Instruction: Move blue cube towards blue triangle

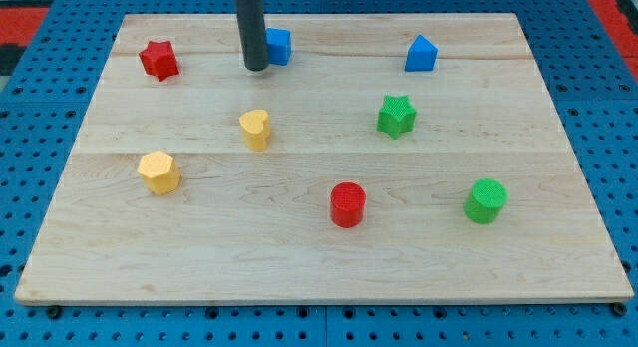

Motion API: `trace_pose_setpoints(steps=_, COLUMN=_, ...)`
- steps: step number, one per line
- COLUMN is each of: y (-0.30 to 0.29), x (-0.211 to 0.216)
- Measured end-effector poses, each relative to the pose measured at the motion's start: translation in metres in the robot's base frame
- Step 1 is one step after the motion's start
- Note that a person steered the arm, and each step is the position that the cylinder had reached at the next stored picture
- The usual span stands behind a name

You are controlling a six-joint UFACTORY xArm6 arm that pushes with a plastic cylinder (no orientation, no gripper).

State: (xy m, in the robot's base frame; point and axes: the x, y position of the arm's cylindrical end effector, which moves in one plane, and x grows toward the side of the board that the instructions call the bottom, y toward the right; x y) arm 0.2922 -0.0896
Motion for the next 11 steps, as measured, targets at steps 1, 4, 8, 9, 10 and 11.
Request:
trace_pose_setpoints(steps=1, y=0.001, x=-0.001)
trace_pose_setpoints(steps=4, y=-0.051, x=-0.018)
trace_pose_setpoints(steps=8, y=0.114, x=-0.092)
trace_pose_setpoints(steps=9, y=0.122, x=-0.087)
trace_pose_setpoints(steps=10, y=0.112, x=-0.069)
trace_pose_setpoints(steps=11, y=0.115, x=-0.061)
